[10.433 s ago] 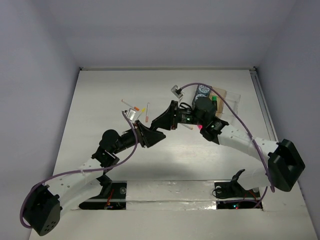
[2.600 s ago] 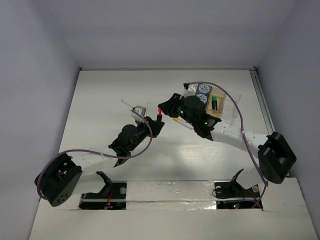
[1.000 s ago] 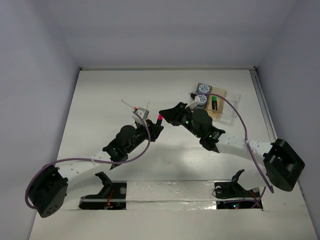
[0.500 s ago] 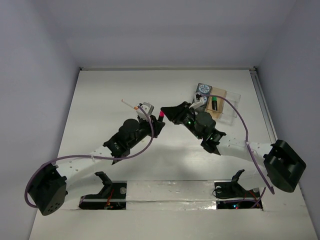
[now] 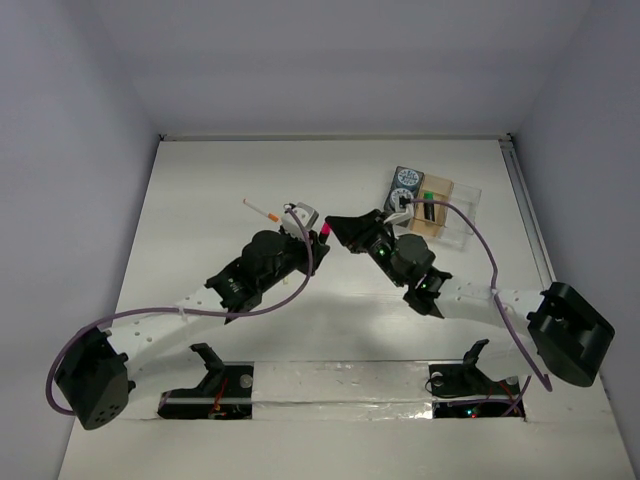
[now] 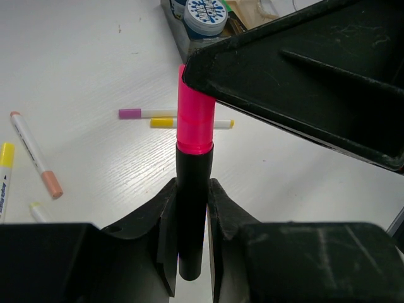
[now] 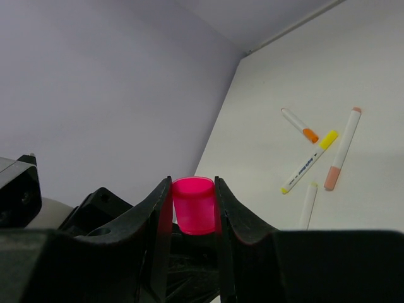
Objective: Sort the stationery into containers
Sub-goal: Close the pen cap on the pen.
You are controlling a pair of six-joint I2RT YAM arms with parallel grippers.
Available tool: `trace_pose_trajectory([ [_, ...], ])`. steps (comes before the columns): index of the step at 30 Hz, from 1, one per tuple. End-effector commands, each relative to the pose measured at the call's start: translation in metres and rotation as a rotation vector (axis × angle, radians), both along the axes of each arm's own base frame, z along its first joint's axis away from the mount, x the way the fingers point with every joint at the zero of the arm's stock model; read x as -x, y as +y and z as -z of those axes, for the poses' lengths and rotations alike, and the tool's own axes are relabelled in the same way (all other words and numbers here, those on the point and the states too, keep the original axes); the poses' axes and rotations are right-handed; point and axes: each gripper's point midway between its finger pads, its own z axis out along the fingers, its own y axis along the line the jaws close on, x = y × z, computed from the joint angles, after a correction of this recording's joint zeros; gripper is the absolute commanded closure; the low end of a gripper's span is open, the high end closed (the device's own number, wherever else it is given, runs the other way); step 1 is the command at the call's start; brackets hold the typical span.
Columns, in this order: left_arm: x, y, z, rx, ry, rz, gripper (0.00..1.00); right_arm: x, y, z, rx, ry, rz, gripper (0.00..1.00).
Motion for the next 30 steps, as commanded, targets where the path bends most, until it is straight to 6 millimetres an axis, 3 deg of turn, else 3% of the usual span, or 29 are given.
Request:
trace_pose_trajectory([
  [1, -0.034, 0.034, -0.233, 0.514, -0.506, -0.226, 1.0, 0.118, 0.027, 0.15, 0.393, 0.322, -0.452, 1.0],
  [10, -0.037, 0.031, -0.25, 0.492, -0.545, -0.22, 1.0, 0.151, 0.027, 0.186, 0.484, 0.369, -0.551, 1.0],
  [16, -0.036, 0.032, -0.259, 0.493, -0.563, -0.221, 1.0, 0.159, 0.014, 0.2, 0.518, 0.395, -0.543, 1.0],
  [20, -0.04, 0.027, -0.259, 0.485, -0.559, -0.214, 1.0, 0.165, 0.016, 0.21, 0.543, 0.415, -0.567, 1.0],
  [30, -0.04, 0.037, -0.271, 0.466, -0.596, -0.242, 1.0, 0.174, 0.007, 0.233, 0.609, 0.462, -0.581, 1.0],
])
